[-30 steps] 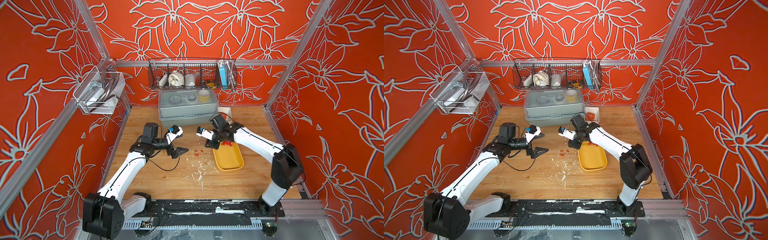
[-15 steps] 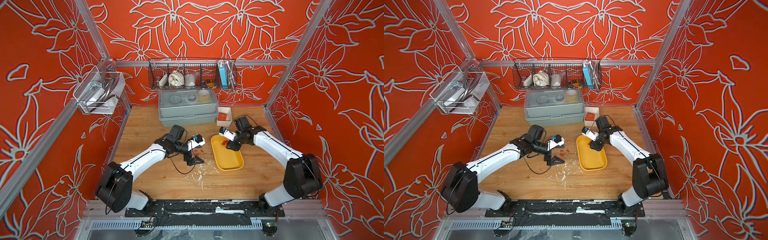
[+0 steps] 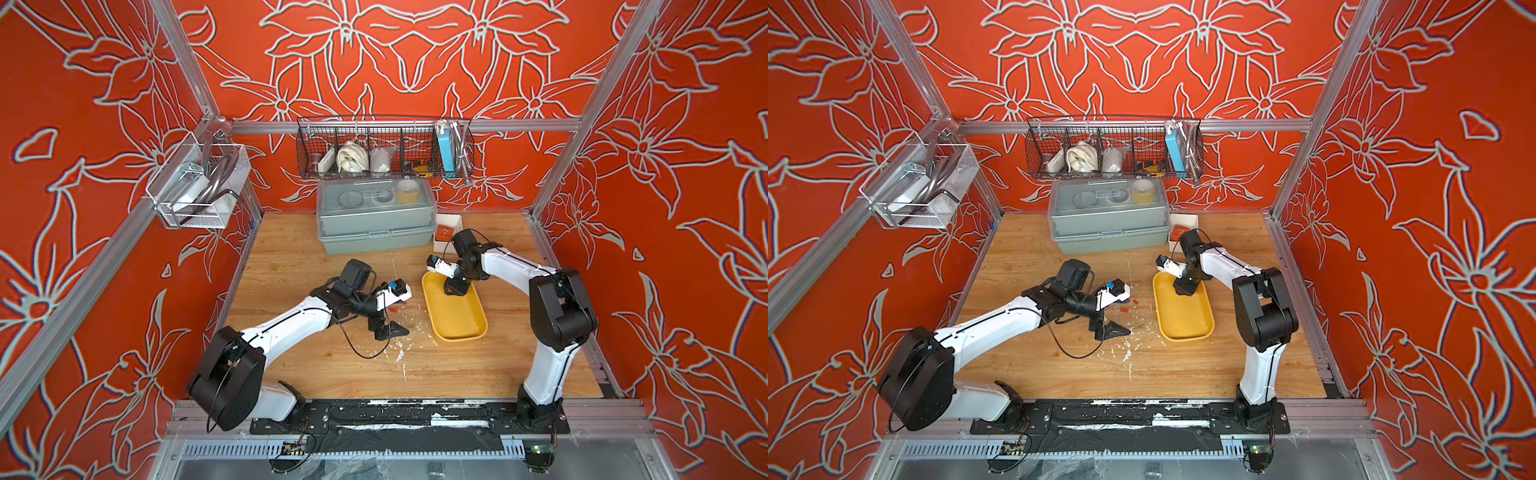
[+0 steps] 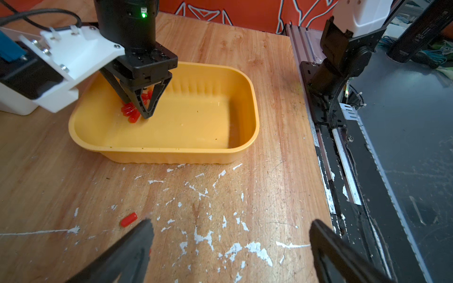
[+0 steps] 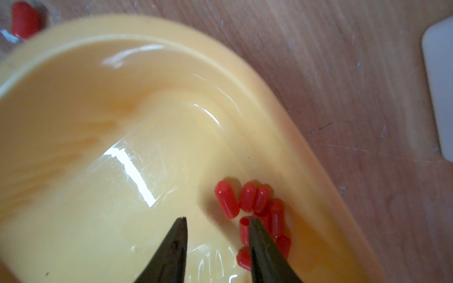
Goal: Take the screw protection sleeves out of the storage box
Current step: Pick up the screw protection sleeve from the storage box.
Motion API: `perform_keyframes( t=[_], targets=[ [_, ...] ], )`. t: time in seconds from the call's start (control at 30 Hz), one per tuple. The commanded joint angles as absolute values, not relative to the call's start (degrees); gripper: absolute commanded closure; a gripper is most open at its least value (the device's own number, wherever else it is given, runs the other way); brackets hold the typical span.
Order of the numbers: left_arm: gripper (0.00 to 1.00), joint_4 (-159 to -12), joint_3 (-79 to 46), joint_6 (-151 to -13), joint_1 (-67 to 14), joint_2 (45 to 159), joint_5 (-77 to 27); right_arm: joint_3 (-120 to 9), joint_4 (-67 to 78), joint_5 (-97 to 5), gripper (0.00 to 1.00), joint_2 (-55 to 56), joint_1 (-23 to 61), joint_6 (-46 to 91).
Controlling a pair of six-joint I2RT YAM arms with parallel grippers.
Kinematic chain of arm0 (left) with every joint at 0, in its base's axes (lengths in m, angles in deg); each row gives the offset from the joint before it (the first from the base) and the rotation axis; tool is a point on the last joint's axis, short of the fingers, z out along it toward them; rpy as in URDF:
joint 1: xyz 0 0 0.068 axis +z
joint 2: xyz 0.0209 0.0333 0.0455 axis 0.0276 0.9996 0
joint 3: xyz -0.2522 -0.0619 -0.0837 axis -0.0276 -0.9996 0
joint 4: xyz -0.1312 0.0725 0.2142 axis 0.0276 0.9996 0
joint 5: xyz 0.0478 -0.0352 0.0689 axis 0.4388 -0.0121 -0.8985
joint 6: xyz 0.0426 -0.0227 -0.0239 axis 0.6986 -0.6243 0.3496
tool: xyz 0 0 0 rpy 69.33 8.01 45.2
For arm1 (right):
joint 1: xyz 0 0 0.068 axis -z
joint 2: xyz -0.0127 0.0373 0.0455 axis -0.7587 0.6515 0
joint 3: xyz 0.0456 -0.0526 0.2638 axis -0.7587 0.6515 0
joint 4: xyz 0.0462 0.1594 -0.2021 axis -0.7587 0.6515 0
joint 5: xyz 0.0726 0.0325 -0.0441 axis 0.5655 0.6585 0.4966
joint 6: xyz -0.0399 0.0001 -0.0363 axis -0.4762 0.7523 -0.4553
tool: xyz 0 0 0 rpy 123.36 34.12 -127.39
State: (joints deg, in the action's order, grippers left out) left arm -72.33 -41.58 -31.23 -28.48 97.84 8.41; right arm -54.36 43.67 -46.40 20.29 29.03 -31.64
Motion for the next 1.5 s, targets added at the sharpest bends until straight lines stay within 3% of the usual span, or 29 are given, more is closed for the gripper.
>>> perform_keyframes(
  t=[0.0, 0.27, 0.73, 1.07, 1.47],
  targets=[
    [0.02, -72.4, -41.7, -29.2, -28.7, 96.4, 8.2, -56.2, 44.3, -46.2, 0.63, 22.0, 28.5, -32.0],
    [0.02, -72.0, -42.0, -28.1, -28.8, 96.5, 7.8, -55.6, 43.4, -47.1, 0.74, 23.7, 27.9, -33.1],
    [0.02, -71.9, -42.3, -26.9, -28.7, 96.1, 7.6, -55.2, 42.2, -48.8, 0.81, 26.0, 27.7, -34.5],
    [0.02, -71.6, -42.5, -26.1, -28.7, 94.7, 6.0, -56.8, 46.6, -45.2, 1.0, 23.8, 27.6, -33.2],
    [0.02, -71.5, -42.1, -26.7, -28.0, 93.0, 3.2, -57.9, 54.3, -39.9, 1.0, 16.5, 28.2, -31.8]
  ],
)
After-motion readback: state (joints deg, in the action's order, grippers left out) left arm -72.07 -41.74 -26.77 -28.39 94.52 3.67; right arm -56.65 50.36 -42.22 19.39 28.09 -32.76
